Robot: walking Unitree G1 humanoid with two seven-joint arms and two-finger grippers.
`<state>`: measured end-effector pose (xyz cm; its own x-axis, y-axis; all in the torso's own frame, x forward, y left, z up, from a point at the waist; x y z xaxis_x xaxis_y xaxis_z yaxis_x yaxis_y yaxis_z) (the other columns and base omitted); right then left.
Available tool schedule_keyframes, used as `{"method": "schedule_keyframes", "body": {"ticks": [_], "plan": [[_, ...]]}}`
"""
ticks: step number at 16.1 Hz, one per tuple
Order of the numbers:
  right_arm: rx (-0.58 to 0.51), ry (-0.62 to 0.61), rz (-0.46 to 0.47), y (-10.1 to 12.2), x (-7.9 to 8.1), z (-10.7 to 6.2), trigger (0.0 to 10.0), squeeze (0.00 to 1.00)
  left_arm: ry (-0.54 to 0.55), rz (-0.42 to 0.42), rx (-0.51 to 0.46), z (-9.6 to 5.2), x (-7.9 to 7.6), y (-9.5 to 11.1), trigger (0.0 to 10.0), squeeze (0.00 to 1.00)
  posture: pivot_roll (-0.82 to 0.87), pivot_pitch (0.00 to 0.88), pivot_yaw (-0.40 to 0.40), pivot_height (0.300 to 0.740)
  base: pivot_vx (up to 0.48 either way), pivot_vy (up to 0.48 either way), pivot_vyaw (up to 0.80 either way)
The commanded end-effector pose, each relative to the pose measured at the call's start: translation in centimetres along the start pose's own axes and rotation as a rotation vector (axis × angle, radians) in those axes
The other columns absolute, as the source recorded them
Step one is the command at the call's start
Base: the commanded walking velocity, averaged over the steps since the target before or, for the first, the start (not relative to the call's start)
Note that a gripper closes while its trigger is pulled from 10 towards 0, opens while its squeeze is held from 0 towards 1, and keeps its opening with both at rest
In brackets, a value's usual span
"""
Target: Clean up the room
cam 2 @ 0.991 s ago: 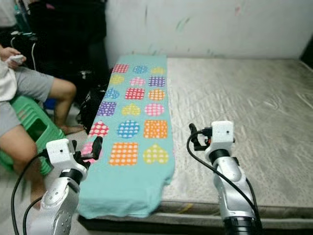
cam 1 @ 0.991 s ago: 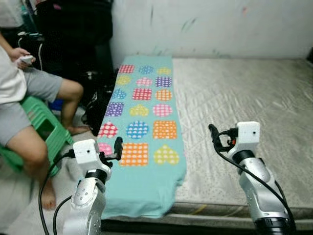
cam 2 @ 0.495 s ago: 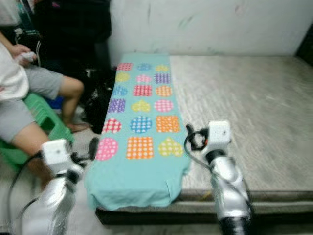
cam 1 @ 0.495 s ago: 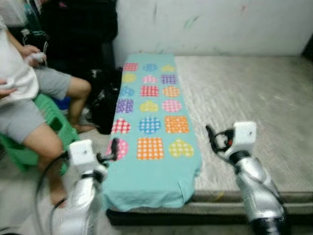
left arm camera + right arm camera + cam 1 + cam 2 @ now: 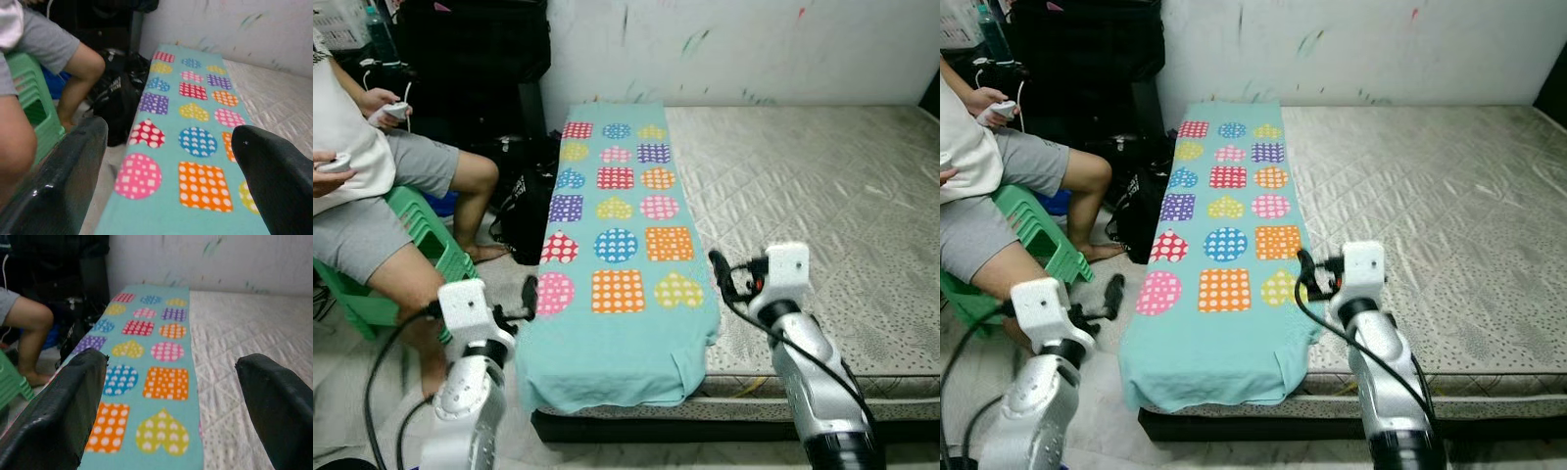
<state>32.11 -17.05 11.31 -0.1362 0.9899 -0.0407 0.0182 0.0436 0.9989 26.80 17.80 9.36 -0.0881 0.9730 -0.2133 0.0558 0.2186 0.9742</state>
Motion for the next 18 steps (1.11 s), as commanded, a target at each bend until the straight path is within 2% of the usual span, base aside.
{"method": "schedule_keyframes", "body": {"ticks": [1,7,10,14,18], "plan": [[-0.022,0.006,0.005,0.5,0.3,0.2,10.0,0.00,0.012,0.013,0.007,0.0,0.6,-0.2,10.0,0.00,-0.06,0.013,0.023,0.740,0.000,0.000,0.00],[0.000,0.011,-0.006,-0.3,0.4,-0.1,10.0,0.00,-0.004,0.015,0.007,0.0,-0.2,-0.6,10.0,0.00,-0.07,0.000,0.017,0.740,0.000,0.000,0.00],[0.012,-0.013,0.015,-0.3,0.1,0.0,10.0,0.00,-0.006,0.005,-0.002,0.5,-0.5,-0.3,10.0,0.00,-0.07,0.008,0.017,0.740,0.000,0.000,-0.80],[0.011,-0.009,-0.002,-0.4,-0.2,-0.3,10.0,0.00,-0.007,0.008,0.009,0.2,-0.5,-0.8,10.0,0.00,-0.08,0.011,0.017,0.740,0.000,0.000,-0.80],[-0.004,-0.014,-0.012,0.0,-0.5,-0.2,10.0,0.00,-0.012,0.006,0.006,0.1,-0.8,-0.8,10.0,0.00,-0.08,0.017,0.016,0.740,0.000,0.000,0.00]]}}
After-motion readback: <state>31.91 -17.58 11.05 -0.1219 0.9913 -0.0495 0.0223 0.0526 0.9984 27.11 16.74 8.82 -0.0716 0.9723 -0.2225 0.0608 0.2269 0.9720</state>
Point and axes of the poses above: a point about 5 cm out from each wrist's last joint towards the gripper, its own z axis pointing out of the wrist towards the gripper, its own y axis along the axis of the wrist's last joint, x = y × z, the point moved 1 cm from there along z, pointing out of the wrist towards the gripper, and after that the axes turned 2 degrees about -z, right-handed, at the moved point
